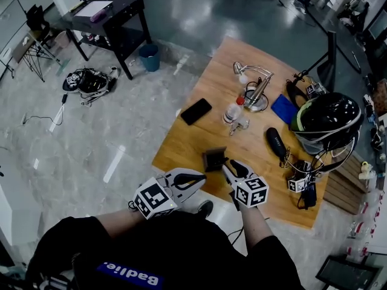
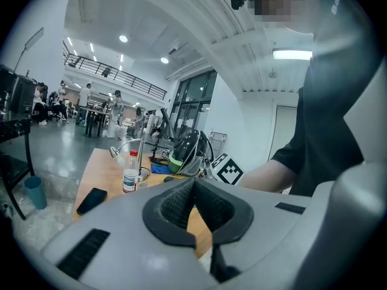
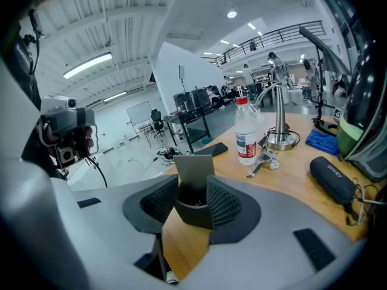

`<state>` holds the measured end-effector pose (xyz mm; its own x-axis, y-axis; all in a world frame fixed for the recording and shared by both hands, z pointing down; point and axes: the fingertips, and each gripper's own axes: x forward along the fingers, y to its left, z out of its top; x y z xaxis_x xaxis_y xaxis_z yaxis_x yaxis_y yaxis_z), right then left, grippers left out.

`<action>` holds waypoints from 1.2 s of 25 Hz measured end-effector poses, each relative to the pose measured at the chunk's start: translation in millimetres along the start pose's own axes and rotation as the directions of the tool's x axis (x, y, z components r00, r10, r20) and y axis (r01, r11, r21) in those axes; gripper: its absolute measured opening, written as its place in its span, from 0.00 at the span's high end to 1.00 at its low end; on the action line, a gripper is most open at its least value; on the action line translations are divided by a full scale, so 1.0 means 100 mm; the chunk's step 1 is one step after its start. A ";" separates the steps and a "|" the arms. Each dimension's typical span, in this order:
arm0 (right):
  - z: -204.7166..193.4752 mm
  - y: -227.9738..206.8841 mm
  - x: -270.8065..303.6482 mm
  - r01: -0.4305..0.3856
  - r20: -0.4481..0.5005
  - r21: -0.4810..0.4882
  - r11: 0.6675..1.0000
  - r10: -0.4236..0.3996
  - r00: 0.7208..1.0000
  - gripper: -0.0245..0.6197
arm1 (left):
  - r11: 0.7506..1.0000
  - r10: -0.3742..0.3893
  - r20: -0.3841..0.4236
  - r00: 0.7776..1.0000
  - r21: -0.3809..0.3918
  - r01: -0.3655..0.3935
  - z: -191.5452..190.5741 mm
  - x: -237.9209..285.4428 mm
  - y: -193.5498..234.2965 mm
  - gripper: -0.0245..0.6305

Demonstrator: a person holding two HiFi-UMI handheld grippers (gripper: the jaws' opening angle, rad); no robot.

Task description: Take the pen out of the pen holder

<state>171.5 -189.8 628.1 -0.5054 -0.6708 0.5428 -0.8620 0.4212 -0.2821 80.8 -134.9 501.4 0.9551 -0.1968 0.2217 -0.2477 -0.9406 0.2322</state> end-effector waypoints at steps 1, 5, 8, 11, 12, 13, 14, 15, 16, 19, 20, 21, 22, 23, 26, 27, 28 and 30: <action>-0.02 -0.05 0.04 0.007 -0.012 0.006 1.000 -0.007 1.000 0.76 | 1.000 0.001 -0.002 1.000 0.001 -0.001 -0.01 0.00 0.01 0.95; -0.11 -0.21 0.21 0.039 -0.066 0.049 0.998 -0.035 0.997 0.76 | 1.000 0.012 -0.009 1.000 0.000 -0.012 -0.03 -0.04 0.04 0.95; -0.19 -0.28 0.32 0.048 -0.110 0.061 0.997 -0.041 0.993 0.76 | 1.000 0.025 -0.011 1.000 0.000 -0.025 -0.03 -0.07 0.06 0.95; -0.27 -0.33 0.40 0.057 -0.151 0.065 0.996 -0.047 0.987 0.76 | 0.999 0.040 -0.012 0.999 -0.001 -0.040 -0.04 -0.11 0.10 0.95; -0.29 -0.34 0.41 0.060 -0.157 0.066 0.996 -0.050 0.986 0.76 | 0.999 0.044 -0.012 0.999 -0.002 -0.044 -0.05 -0.12 0.11 0.95; -0.29 -0.35 0.42 0.063 -0.162 0.065 0.996 -0.052 0.985 0.76 | 0.999 0.048 -0.012 0.999 -0.004 -0.048 -0.05 -0.13 0.12 0.95; -0.29 -0.35 0.43 0.063 -0.166 0.062 0.996 -0.052 0.985 0.76 | 0.999 0.052 -0.013 0.999 -0.005 -0.052 -0.05 -0.14 0.13 0.95; -0.29 -0.35 0.43 0.062 -0.169 0.059 0.996 -0.051 0.984 0.78 | 0.998 0.054 -0.013 0.998 -0.007 -0.055 -0.05 -0.16 0.13 0.95; -0.29 -0.34 0.43 0.059 -0.172 0.055 0.997 -0.049 0.984 0.81 | 0.998 0.057 -0.013 0.998 -0.008 -0.057 -0.05 -0.17 0.14 0.95; -0.27 -0.30 0.43 0.057 -0.170 0.039 0.998 -0.050 0.984 0.86 | 0.998 0.063 -0.009 0.998 -0.009 -0.063 -0.05 -0.19 0.16 0.95; -0.25 -0.29 0.42 0.058 -0.165 0.035 0.998 -0.052 0.985 0.87 | 0.998 0.064 -0.007 0.998 -0.009 -0.064 -0.05 -0.20 0.16 0.95; -0.23 -0.27 0.40 0.059 -0.160 0.031 0.998 -0.053 0.986 0.87 | 0.998 0.064 -0.006 0.998 -0.010 -0.064 -0.04 -0.20 0.16 0.95; -0.20 -0.25 0.38 0.059 -0.153 0.028 0.998 -0.054 0.987 0.88 | 0.998 0.062 -0.004 0.998 -0.009 -0.062 -0.04 -0.21 0.16 0.95; -0.16 -0.22 0.35 0.058 -0.146 0.026 0.998 -0.054 0.988 0.88 | 0.998 0.059 -0.001 0.998 -0.009 -0.059 -0.03 -0.21 0.15 0.95; -0.05 -0.15 0.24 0.056 -0.115 0.022 0.998 -0.053 0.992 0.88 | 0.999 0.047 0.008 0.999 -0.005 -0.047 0.00 -0.20 0.12 0.95; 0.00 -0.13 0.20 0.055 -0.102 0.022 0.998 -0.052 0.993 0.88 | 0.999 0.043 0.012 0.999 -0.004 -0.043 0.01 -0.19 0.11 0.95; 0.04 -0.10 0.15 0.054 -0.090 0.021 0.998 -0.052 0.995 0.88 | 0.999 0.039 0.016 0.999 -0.002 -0.039 0.02 -0.19 0.10 0.95; 0.13 -0.05 0.06 0.054 -0.061 0.020 0.998 -0.052 0.997 0.88 | 1.000 0.031 0.022 0.999 0.002 -0.031 0.04 -0.17 0.08 0.95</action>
<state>171.8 -204.0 622.1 -0.4563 -0.6533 0.6042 -0.8884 0.3722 -0.2686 62.9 -140.3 495.5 0.9503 -0.2317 0.2077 -0.2767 -0.9347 0.2233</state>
